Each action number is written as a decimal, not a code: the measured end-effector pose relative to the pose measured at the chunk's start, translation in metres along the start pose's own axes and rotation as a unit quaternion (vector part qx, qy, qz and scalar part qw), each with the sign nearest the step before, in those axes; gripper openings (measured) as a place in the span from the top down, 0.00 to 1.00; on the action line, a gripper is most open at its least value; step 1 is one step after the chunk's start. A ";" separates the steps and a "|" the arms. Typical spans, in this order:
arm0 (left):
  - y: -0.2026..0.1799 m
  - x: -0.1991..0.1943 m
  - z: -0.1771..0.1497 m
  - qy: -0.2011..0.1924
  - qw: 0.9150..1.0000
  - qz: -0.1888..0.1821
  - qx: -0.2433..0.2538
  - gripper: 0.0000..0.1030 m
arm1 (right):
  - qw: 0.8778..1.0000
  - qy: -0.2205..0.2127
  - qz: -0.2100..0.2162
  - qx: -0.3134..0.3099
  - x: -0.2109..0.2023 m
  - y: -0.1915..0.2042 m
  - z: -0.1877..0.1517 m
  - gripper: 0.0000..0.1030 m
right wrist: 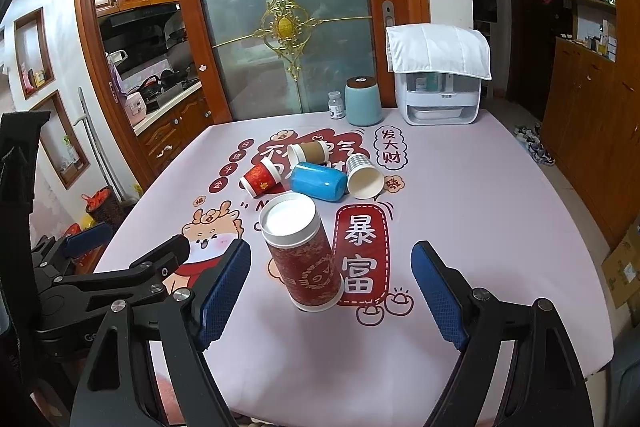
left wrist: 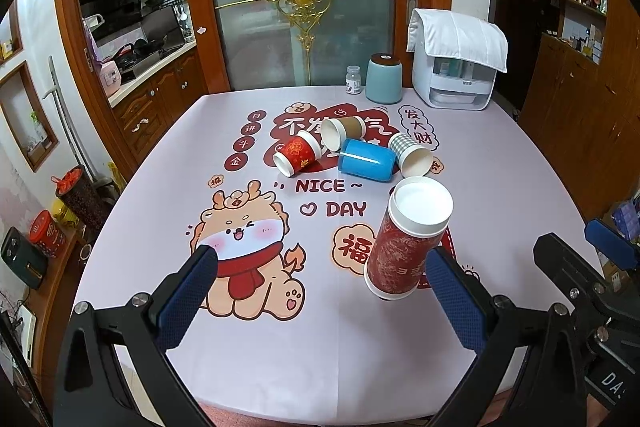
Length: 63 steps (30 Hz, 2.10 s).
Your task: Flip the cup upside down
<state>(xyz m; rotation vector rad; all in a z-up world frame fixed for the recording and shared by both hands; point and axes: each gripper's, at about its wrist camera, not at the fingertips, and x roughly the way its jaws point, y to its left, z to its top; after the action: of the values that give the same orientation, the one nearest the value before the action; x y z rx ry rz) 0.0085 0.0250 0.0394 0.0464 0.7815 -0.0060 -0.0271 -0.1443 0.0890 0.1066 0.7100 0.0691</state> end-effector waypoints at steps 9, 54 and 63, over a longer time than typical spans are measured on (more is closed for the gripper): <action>0.000 0.000 0.000 0.000 1.000 0.000 -0.001 0.01 | 1.000 0.003 0.002 0.000 0.003 0.003 -0.001 0.19; 0.002 0.000 -0.002 0.001 1.000 0.000 -0.003 0.01 | 1.000 0.005 0.005 0.004 0.008 0.007 -0.005 0.19; 0.002 0.000 -0.002 0.001 1.000 0.000 -0.002 0.01 | 1.000 0.008 0.006 0.006 0.011 0.011 -0.007 0.19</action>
<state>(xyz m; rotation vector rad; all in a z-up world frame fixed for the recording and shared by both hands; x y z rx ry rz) 0.0074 0.0273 0.0378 0.0423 0.7843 -0.0046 -0.0240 -0.1320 0.0775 0.1212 0.7268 0.0778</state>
